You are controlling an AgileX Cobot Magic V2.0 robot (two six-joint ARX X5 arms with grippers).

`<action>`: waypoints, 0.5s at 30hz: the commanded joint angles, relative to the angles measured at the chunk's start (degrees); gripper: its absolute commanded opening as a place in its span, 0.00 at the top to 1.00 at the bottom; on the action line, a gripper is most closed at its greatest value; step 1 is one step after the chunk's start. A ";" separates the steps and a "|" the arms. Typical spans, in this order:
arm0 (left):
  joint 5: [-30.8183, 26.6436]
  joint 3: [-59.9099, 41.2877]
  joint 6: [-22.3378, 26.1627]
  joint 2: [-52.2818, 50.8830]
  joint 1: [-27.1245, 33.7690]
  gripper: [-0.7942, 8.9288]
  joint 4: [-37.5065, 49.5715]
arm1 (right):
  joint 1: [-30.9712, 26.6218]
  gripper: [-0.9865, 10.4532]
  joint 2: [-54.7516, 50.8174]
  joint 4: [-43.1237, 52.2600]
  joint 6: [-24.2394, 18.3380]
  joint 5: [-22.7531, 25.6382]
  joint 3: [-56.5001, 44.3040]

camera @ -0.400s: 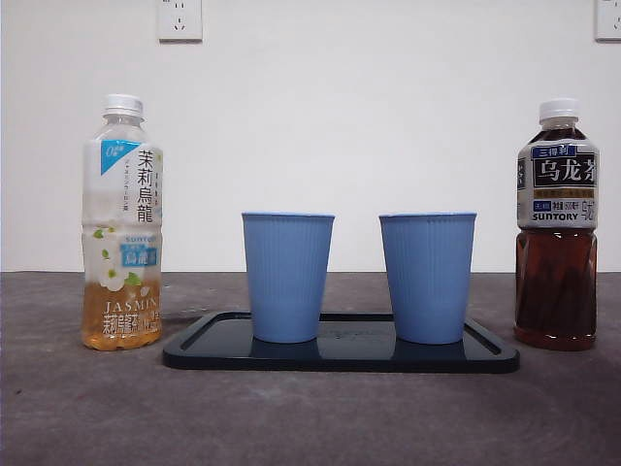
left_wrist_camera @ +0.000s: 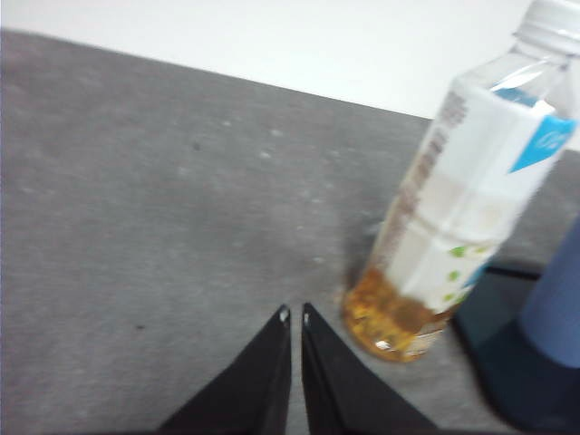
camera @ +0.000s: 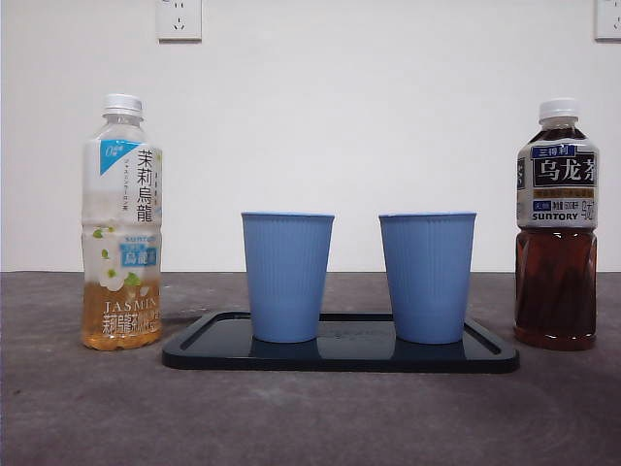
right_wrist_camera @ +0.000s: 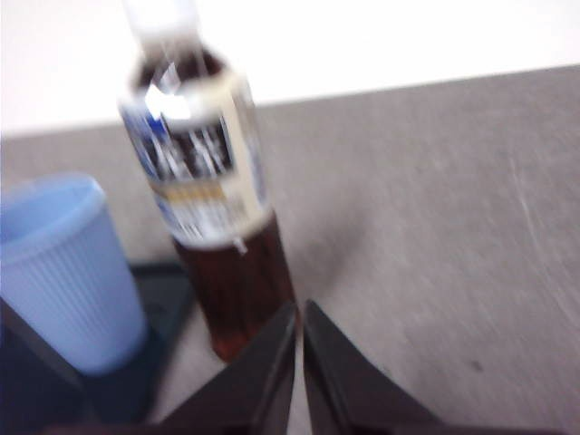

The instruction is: Pour the drink into the cup

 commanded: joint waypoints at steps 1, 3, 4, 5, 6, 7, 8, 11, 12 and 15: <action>0.04 3.37 -4.57 0.13 -0.92 0.90 0.31 | 0.92 0.90 -0.13 0.33 5.62 -1.09 3.41; 0.04 5.57 -5.38 0.57 -1.49 0.90 -0.35 | 1.40 0.90 0.11 -1.16 7.04 -1.09 5.77; 0.04 7.04 -5.55 1.01 -1.70 0.90 -1.05 | 1.64 0.90 0.48 -2.21 7.58 -1.09 7.21; 0.04 8.66 -5.79 1.70 -1.90 0.90 -1.88 | 1.79 0.90 0.87 -3.34 7.82 -1.16 8.59; 0.07 10.16 -6.03 2.36 -1.99 0.90 -2.78 | 1.99 0.90 1.49 -4.57 8.00 -1.27 10.34; 0.07 12.07 -6.29 3.19 -2.03 0.90 -4.02 | 2.14 0.90 2.19 -6.05 8.11 -1.88 12.04; 0.20 14.03 -6.29 4.17 -2.03 0.90 -5.31 | 2.25 0.90 2.93 -7.32 8.11 -2.62 13.84; 1.90 20.00 -6.12 7.26 -2.03 0.90 -9.25 | 2.34 0.90 5.44 -10.67 8.00 -4.39 19.10; 2.45 21.77 -6.03 8.24 -2.03 0.90 -10.29 | 2.34 0.90 6.29 -11.69 8.00 -4.59 20.70; 6.05 27.74 -5.99 11.98 -2.03 0.90 -13.42 | 2.34 0.90 9.38 -15.91 7.34 -6.23 26.29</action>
